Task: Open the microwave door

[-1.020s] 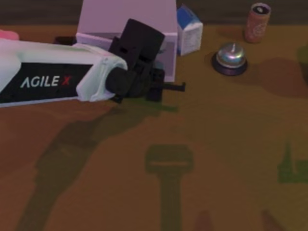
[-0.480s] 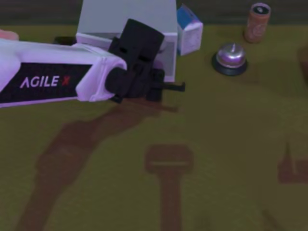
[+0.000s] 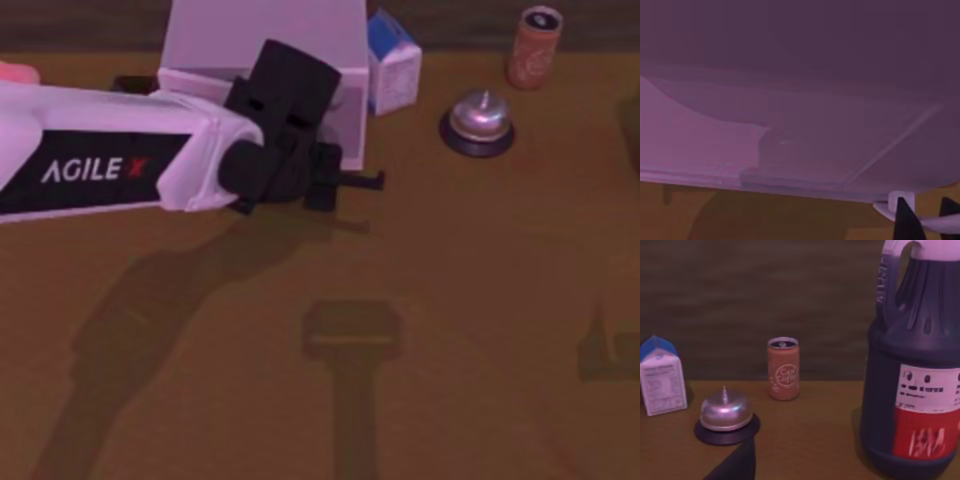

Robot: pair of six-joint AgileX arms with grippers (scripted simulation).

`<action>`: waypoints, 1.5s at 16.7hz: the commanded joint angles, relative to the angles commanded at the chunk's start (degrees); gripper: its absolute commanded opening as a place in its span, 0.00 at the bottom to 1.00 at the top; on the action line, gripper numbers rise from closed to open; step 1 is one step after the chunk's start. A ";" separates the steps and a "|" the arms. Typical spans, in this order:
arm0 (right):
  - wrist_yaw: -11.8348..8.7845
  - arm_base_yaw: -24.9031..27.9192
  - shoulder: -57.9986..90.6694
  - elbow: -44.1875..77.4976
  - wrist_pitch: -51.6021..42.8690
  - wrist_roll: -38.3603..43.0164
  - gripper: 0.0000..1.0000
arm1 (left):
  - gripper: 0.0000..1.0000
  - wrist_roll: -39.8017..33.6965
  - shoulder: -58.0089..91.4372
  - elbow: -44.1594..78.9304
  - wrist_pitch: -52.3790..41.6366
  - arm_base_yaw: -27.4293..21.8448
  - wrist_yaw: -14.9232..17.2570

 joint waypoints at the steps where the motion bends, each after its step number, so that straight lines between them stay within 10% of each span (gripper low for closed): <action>1: 0.00 0.00 0.00 0.00 0.00 0.00 1.00 | 0.00 0.00 0.00 0.00 0.00 0.00 0.00; 25: 0.00 0.00 0.00 0.00 0.00 0.00 1.00 | 0.00 2.89 -1.87 -2.78 1.45 0.72 2.33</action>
